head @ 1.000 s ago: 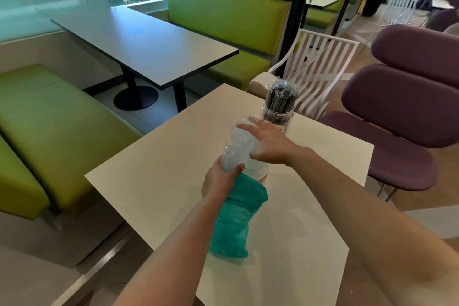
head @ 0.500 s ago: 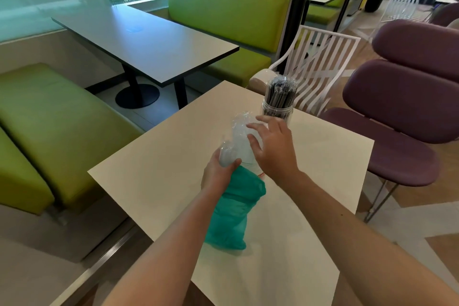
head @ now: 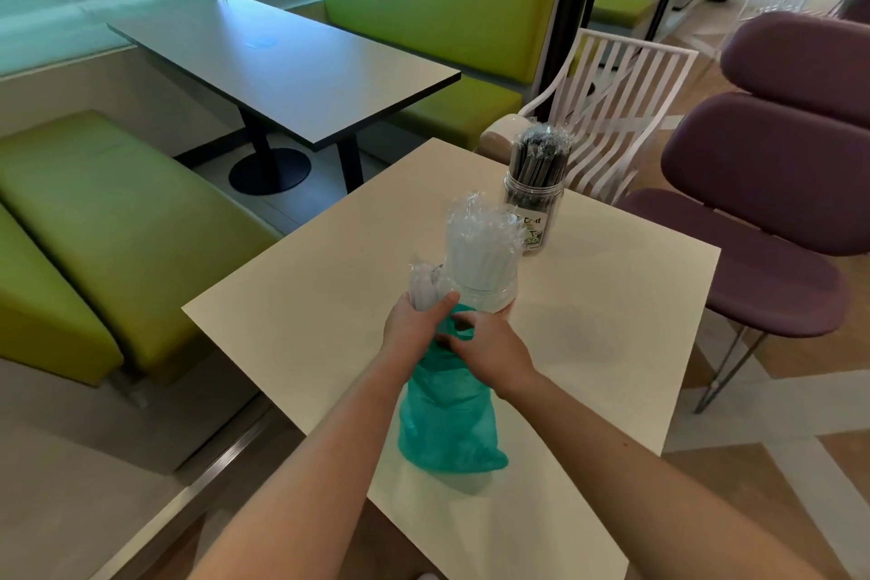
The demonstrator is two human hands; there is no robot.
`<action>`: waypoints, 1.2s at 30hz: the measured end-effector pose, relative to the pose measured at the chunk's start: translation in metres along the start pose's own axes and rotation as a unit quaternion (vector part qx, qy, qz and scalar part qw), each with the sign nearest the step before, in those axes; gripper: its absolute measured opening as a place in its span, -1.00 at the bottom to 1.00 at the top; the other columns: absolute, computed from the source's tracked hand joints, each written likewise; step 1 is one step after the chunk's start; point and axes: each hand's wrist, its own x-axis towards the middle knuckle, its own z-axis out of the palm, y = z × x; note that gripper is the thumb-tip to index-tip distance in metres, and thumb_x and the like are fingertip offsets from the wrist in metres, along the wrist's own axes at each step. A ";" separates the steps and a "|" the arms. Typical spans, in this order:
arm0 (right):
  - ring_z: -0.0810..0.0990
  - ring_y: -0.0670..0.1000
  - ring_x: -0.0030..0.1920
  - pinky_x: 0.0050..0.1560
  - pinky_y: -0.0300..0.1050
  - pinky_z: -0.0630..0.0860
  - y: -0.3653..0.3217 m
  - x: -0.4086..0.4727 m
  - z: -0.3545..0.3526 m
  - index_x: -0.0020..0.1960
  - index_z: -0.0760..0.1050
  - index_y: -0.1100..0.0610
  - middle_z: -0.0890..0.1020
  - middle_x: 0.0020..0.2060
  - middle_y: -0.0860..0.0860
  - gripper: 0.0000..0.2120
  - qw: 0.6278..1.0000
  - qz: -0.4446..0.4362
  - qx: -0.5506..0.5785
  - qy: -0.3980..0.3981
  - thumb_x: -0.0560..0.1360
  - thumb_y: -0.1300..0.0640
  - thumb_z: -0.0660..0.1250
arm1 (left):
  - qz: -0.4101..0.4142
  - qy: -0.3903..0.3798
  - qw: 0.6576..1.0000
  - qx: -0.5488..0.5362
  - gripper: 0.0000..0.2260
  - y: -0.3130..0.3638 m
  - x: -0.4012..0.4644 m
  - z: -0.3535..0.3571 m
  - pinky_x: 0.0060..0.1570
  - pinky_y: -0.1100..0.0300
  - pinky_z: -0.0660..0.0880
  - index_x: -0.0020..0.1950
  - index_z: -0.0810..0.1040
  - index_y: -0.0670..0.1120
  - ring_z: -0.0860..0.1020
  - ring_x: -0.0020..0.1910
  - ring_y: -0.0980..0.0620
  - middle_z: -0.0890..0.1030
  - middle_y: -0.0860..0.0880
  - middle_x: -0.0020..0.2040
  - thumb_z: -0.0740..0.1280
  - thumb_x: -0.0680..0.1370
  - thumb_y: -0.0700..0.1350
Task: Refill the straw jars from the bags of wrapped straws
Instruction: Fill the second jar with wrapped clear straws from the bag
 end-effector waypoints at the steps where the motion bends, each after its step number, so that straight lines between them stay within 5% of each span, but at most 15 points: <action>1: 0.57 -0.03 0.16 0.13 -0.05 0.53 0.000 0.002 0.000 0.36 0.47 0.04 0.59 0.23 -0.05 -0.51 1.000 0.003 0.015 -0.005 0.49 -0.13 0.37 | 0.000 -0.007 1.000 -0.011 -0.59 0.001 -0.002 -0.001 -0.12 0.15 0.55 0.15 0.56 -0.05 0.61 -0.04 0.02 0.65 -0.02 -0.02 0.50 0.42 0.14; 3: 0.57 -0.02 0.16 0.18 -0.04 0.51 0.000 0.004 -0.002 0.34 0.47 0.08 0.60 0.21 -0.02 -0.52 0.998 0.015 0.058 -0.016 0.49 -0.11 0.40 | 0.001 -0.031 0.999 -0.020 -0.59 0.002 -0.004 -0.004 -0.16 0.20 0.54 0.14 0.58 -0.06 0.62 -0.05 0.04 0.67 -0.02 -0.02 0.49 0.43 0.15; 7: 0.55 0.02 0.15 0.11 -0.16 0.45 0.004 0.010 -0.007 0.32 0.47 0.16 0.59 0.18 0.03 -0.50 0.994 0.033 0.092 -0.039 0.48 -0.07 0.43 | -0.013 -0.100 0.994 -0.050 -0.54 0.001 -0.007 -0.010 0.13 0.00 0.58 0.23 0.59 -0.05 0.66 0.04 -0.03 0.70 -0.04 0.05 0.48 0.43 0.16; 10: 0.56 0.01 0.04 -0.01 -0.18 0.43 0.010 0.015 -0.010 0.22 0.52 0.17 0.62 0.10 0.05 -0.56 0.994 0.037 0.100 -0.027 0.47 -0.08 0.43 | -0.021 -0.092 0.992 -0.080 -0.35 -0.004 -0.008 -0.010 0.16 -0.08 0.57 0.32 0.47 -0.03 0.65 0.09 -0.05 0.66 -0.04 0.13 0.47 0.31 0.22; 16: 0.58 -0.02 -0.14 -0.16 -0.23 0.49 0.010 0.014 -0.012 -0.09 0.52 0.09 0.60 -0.18 -0.02 -0.73 0.985 0.036 0.164 -0.037 0.49 -0.12 0.39 | -0.034 -0.117 0.986 -0.113 -0.76 -0.004 -0.014 -0.009 0.10 -0.03 0.59 0.18 0.60 -0.11 0.68 0.02 -0.12 0.70 -0.13 0.03 0.37 0.58 -0.03; 23: 0.59 0.06 0.11 0.18 -0.02 0.54 0.011 0.014 -0.014 0.24 0.50 0.16 0.62 0.11 0.06 -0.64 0.978 0.028 0.203 -0.034 0.55 -0.04 0.34 | -0.025 -0.091 0.986 -0.138 -0.76 -0.002 -0.014 -0.007 0.00 0.03 0.61 0.15 0.61 -0.12 0.69 -0.02 -0.10 0.71 -0.13 0.01 0.40 0.56 -0.02; 30: 0.55 0.01 0.02 -0.16 -0.28 0.43 0.015 0.020 -0.022 0.12 0.48 0.14 0.61 0.01 0.06 -0.76 0.983 0.018 0.181 -0.012 0.57 0.00 0.31 | 0.026 -0.046 0.998 -0.043 -0.69 0.000 -0.008 -0.003 0.14 -0.08 0.57 0.12 0.62 -0.03 0.66 0.02 -0.02 0.70 -0.03 0.01 0.43 0.49 0.11; 36: 0.58 0.02 0.15 0.20 -0.05 0.54 0.022 0.020 -0.026 0.31 0.48 0.13 0.61 0.15 0.02 -0.61 0.979 -0.003 0.202 -0.037 0.53 0.04 0.38 | -0.002 -0.096 0.993 -0.069 -0.72 0.007 -0.010 0.004 0.14 0.00 0.58 0.15 0.64 -0.01 0.66 0.04 -0.02 0.70 -0.03 0.03 0.44 0.50 0.08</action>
